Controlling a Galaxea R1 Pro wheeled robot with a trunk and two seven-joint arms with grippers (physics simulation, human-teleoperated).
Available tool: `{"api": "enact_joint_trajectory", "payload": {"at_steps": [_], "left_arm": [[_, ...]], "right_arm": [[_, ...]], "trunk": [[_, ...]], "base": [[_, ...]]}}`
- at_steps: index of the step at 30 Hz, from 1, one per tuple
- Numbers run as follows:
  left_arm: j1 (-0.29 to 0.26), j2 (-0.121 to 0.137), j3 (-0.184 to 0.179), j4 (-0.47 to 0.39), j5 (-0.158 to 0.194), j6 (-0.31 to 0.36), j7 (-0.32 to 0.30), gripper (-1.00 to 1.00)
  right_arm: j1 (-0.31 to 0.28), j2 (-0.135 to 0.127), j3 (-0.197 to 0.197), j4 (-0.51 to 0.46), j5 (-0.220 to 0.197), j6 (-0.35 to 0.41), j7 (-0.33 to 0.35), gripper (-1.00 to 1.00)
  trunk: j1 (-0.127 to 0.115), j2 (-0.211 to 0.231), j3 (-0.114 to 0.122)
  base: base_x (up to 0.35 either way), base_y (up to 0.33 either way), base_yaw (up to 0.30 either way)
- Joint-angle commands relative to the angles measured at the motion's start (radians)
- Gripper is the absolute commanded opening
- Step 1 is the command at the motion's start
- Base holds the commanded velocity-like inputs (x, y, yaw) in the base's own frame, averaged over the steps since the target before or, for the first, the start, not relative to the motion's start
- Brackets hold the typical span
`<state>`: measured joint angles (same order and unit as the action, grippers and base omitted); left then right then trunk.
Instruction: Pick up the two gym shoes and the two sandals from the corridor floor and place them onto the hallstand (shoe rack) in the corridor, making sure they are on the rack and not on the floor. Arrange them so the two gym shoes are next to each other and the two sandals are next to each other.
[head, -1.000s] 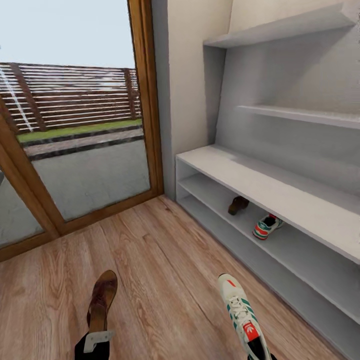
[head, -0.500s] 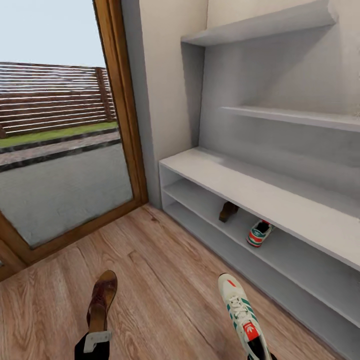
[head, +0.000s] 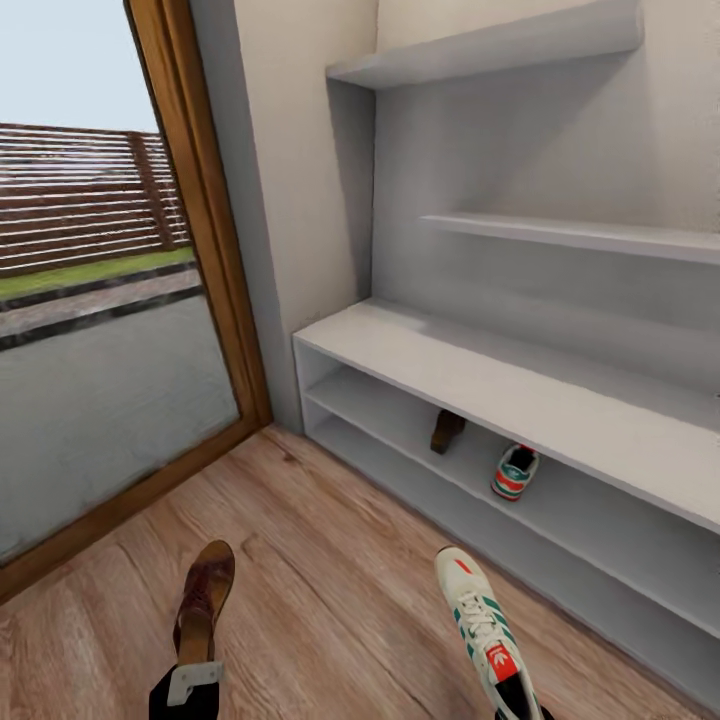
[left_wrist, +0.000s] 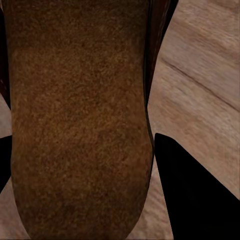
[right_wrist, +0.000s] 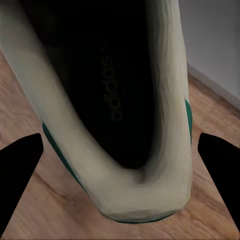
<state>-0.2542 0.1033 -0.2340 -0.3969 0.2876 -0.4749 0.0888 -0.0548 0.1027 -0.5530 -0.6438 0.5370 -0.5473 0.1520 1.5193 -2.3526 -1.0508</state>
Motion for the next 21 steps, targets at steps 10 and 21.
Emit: {"api": "enact_joint_trajectory", "payload": {"at_steps": [10,21], "left_arm": [[0.0,0.001,-0.008,-0.001,0.001,-0.002,0.009,-1.0],[0.0,0.001,-0.008,0.0,-0.001,-0.002,0.009,-1.0]], "right_arm": [[-0.001,0.002,-0.008,-0.001,0.004,-0.004,0.009,-1.0],[-0.001,0.002,-0.008,-0.001,0.004,-0.004,0.009,-1.0]], "trunk": [[0.0,0.0,-0.001],[0.0,0.0,-0.001]], "base": [[0.185,0.286,-0.264],[0.181,0.29,-0.264]]}}
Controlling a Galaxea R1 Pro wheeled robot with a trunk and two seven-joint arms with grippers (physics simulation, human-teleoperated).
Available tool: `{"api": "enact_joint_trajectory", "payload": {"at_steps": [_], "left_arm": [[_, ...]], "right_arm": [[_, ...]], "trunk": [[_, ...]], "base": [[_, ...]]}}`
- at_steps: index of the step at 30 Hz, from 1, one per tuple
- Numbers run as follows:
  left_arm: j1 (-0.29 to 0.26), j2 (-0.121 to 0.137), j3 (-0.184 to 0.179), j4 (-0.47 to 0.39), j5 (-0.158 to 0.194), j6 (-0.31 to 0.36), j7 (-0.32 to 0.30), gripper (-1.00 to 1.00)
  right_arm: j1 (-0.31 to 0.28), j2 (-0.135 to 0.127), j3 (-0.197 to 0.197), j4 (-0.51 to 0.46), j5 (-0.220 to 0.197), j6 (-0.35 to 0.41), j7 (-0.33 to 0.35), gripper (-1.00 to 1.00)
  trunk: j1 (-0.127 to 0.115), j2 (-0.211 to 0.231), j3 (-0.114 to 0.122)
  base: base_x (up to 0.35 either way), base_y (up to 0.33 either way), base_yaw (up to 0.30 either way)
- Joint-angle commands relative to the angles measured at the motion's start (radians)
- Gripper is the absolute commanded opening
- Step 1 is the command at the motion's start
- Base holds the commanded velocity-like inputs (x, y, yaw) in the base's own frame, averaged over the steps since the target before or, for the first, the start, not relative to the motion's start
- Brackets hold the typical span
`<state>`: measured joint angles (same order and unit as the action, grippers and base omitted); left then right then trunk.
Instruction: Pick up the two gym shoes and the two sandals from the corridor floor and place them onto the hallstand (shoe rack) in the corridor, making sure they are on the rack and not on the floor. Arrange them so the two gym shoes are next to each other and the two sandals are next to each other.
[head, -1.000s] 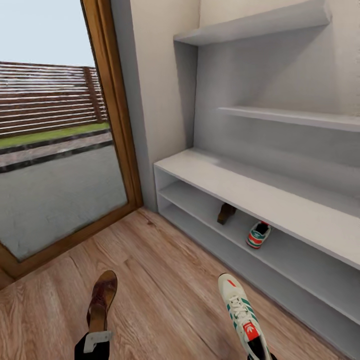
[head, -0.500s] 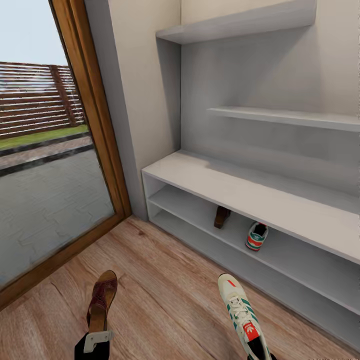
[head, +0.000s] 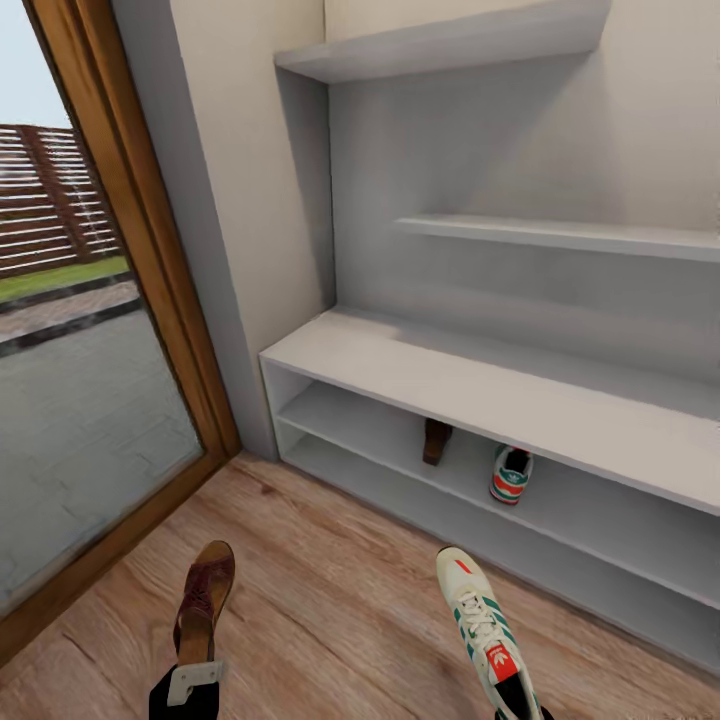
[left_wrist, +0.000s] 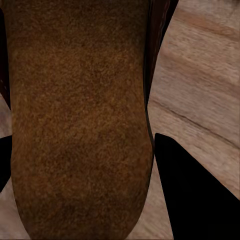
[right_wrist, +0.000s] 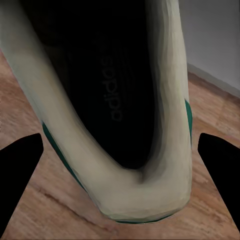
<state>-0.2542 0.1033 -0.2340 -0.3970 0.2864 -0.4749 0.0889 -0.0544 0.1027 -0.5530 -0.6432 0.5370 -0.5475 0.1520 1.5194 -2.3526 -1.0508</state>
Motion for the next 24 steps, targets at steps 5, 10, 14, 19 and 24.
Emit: {"api": "enact_joint_trajectory", "payload": {"at_steps": [5,10,14,19,24], "left_arm": [[0.0,0.001,-0.008,0.0,0.0,-0.002,0.009,-1.0],[0.0,0.001,-0.007,-0.001,0.002,-0.002,0.009,-1.0],[0.0,0.001,-0.007,-0.002,0.002,-0.002,0.009,-1.0],[0.0,0.001,-0.007,-0.002,0.002,-0.002,0.009,-1.0],[0.0,0.001,-0.007,-0.002,0.002,-0.002,0.01,-1.0]], "right_arm": [[-0.001,0.002,-0.008,-0.001,0.005,-0.005,0.009,-1.0],[-0.002,0.002,-0.008,-0.002,0.005,-0.004,0.009,-1.0],[-0.001,0.002,-0.008,-0.002,0.005,-0.005,0.009,-1.0],[-0.001,0.002,-0.008,-0.003,0.005,-0.004,0.009,-1.0],[-0.001,0.002,-0.008,-0.003,0.005,-0.005,0.009,-1.0]], "trunk": [[0.0,0.0,-0.001],[0.0,0.0,-0.001],[0.0,0.0,-0.001],[0.0,0.0,-0.001],[0.0,0.0,-0.001]], "base": [[0.126,0.312,-0.264],[0.022,0.333,-0.264],[0.004,0.336,-0.264],[0.0,0.337,-0.264],[0.0,0.337,-0.264]]}}
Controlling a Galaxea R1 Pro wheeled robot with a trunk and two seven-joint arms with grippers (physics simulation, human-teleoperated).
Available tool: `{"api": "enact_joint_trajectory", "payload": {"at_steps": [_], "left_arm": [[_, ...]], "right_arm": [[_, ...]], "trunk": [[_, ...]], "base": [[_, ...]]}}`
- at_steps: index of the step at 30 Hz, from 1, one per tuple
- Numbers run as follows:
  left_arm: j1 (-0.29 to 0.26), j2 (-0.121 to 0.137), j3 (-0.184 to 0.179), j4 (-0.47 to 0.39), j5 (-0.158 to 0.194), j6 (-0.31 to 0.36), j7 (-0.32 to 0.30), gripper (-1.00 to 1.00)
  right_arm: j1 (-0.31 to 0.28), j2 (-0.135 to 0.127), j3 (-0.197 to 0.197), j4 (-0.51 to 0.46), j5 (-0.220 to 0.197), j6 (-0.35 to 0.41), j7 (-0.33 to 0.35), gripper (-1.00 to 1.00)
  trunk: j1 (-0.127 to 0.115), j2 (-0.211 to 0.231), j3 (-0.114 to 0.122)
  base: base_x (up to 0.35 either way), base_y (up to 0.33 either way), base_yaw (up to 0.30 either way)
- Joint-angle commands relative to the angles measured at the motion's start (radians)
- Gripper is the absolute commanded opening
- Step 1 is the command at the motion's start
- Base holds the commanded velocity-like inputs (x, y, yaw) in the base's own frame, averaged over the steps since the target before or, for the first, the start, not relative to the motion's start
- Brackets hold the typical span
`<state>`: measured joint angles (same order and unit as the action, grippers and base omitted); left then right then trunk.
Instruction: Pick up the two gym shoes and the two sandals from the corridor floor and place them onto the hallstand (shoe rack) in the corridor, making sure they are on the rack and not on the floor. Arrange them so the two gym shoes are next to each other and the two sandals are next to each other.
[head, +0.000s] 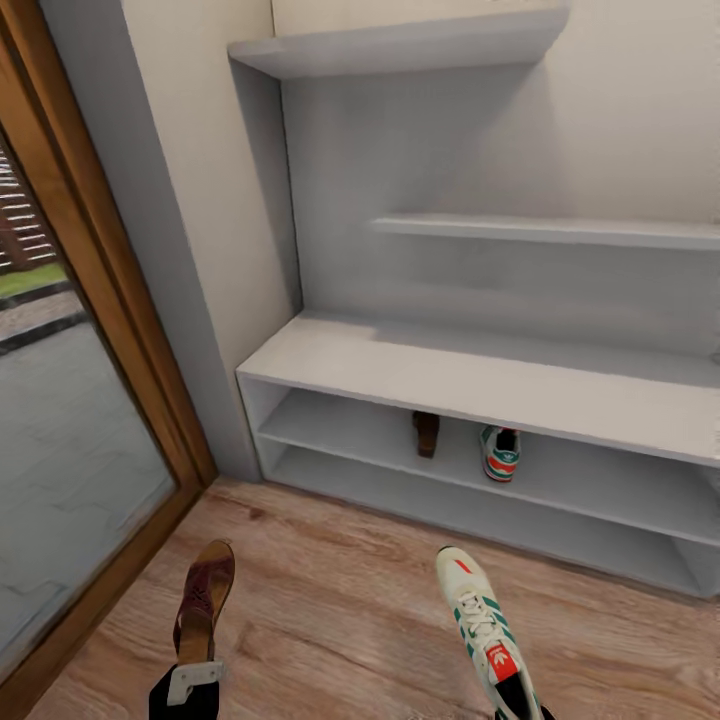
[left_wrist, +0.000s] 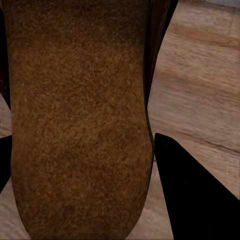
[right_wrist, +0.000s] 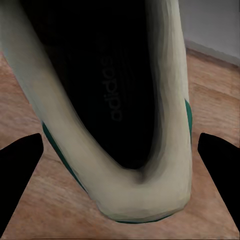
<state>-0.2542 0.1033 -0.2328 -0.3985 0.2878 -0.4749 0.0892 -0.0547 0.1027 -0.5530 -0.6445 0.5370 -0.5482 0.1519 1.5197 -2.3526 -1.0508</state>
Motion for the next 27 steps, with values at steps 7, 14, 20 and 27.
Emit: {"api": "enact_joint_trajectory", "payload": {"at_steps": [7,14,20,27], "left_arm": [[0.0,0.001,-0.009,0.0,0.001,-0.002,0.009,-1.0],[0.0,0.001,-0.008,0.0,0.001,-0.002,0.009,-1.0],[0.0,0.001,-0.008,0.0,0.001,-0.002,0.009,-1.0],[0.0,0.001,-0.008,0.0,0.001,-0.002,0.009,-1.0]], "right_arm": [[-0.001,0.003,-0.008,-0.001,0.004,-0.004,0.009,-1.0],[-0.001,0.003,-0.008,-0.001,0.004,-0.004,0.009,-1.0],[-0.002,0.003,-0.008,-0.001,0.004,-0.004,0.009,-1.0],[-0.001,0.003,-0.008,-0.001,0.004,-0.004,0.009,-1.0]], "trunk": [[0.0,0.0,-0.001],[0.0,0.0,-0.001],[0.0,0.0,-0.001],[0.0,0.0,-0.001]], "base": [[0.0,0.338,-0.264],[0.0,0.338,-0.264],[-0.038,0.328,-0.264],[-0.172,0.28,-0.264]]}}
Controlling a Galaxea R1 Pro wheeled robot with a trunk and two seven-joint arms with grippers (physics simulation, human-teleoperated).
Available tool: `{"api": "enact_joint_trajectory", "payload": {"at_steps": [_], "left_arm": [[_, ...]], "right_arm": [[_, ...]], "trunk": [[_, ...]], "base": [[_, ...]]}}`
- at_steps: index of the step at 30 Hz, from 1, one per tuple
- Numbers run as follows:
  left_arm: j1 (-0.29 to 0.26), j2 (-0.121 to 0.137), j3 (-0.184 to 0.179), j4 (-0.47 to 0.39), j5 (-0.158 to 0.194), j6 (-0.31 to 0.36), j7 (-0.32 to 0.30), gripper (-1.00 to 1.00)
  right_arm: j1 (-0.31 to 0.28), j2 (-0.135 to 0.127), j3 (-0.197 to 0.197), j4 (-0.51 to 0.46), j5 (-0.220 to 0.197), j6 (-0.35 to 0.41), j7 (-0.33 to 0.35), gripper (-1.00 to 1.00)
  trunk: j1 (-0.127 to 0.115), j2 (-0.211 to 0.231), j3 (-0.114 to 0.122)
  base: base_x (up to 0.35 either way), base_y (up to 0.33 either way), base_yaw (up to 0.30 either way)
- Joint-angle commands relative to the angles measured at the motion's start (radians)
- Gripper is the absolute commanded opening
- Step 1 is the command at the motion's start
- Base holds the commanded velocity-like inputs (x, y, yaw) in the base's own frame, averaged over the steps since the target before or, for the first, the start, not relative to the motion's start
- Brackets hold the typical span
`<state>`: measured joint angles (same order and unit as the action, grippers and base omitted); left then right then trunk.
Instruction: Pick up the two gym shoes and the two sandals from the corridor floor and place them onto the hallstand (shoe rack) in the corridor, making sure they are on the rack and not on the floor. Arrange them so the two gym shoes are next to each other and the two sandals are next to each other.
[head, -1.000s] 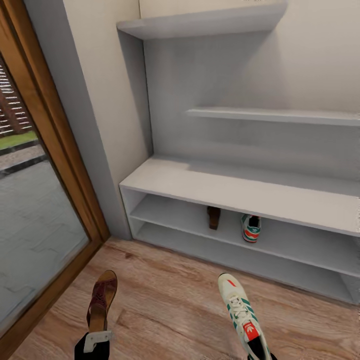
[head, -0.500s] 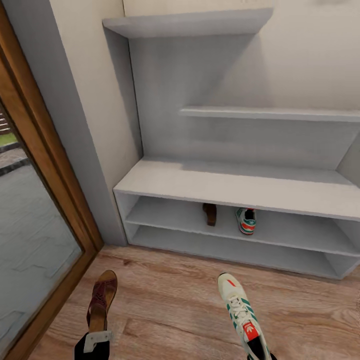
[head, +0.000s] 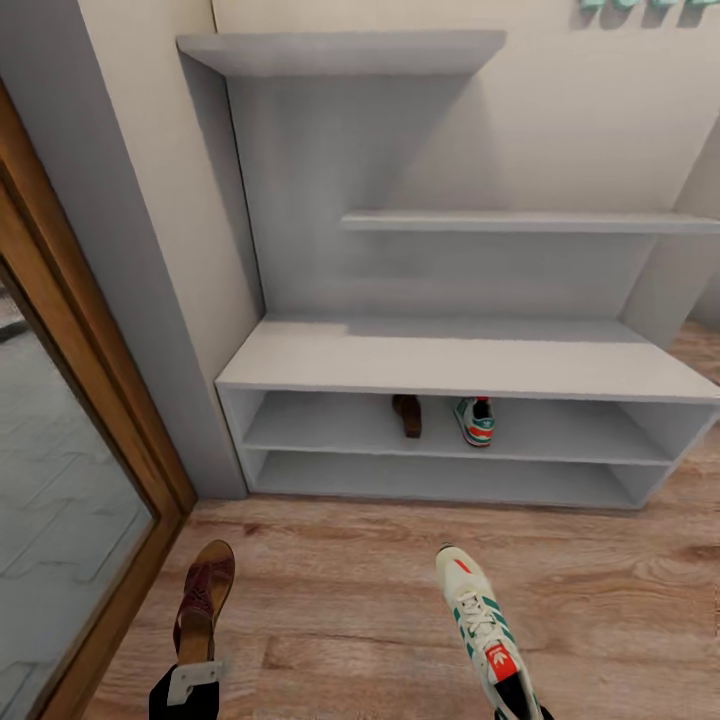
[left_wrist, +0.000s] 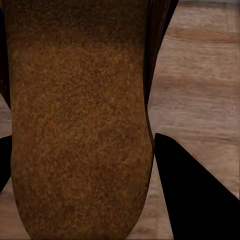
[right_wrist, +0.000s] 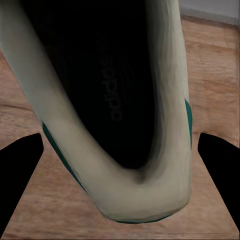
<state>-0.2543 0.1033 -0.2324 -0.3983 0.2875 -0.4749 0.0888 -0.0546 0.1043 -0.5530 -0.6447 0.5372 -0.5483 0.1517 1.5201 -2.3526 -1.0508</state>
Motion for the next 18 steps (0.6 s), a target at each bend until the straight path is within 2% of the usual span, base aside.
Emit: {"api": "enact_joint_trajectory", "payload": {"at_steps": [1,6,10,18], "left_arm": [[0.0,0.001,-0.008,0.0,0.001,-0.002,0.009,-1.0],[0.0,0.001,-0.008,0.001,0.0,-0.002,0.009,-1.0],[0.0,0.001,-0.009,0.001,0.0,-0.002,0.009,-1.0],[0.0,0.001,-0.01,0.001,-0.001,-0.002,0.009,-1.0]], "right_arm": [[-0.001,0.002,-0.008,-0.001,0.004,-0.004,0.009,-1.0],[-0.001,0.002,-0.008,0.0,0.004,-0.004,0.009,-1.0],[-0.001,0.002,-0.008,0.0,0.004,-0.004,0.009,-1.0],[-0.001,0.003,-0.007,0.001,0.009,-0.004,0.009,-1.0]], "trunk": [[-0.001,0.0,-0.001],[-0.001,0.0,-0.001],[-0.001,0.0,-0.001],[-0.001,0.0,-0.001]], "base": [[-0.221,0.25,-0.264],[-0.25,0.225,-0.264],[-0.225,0.105,-0.25],[-0.043,0.015,-0.058]]}}
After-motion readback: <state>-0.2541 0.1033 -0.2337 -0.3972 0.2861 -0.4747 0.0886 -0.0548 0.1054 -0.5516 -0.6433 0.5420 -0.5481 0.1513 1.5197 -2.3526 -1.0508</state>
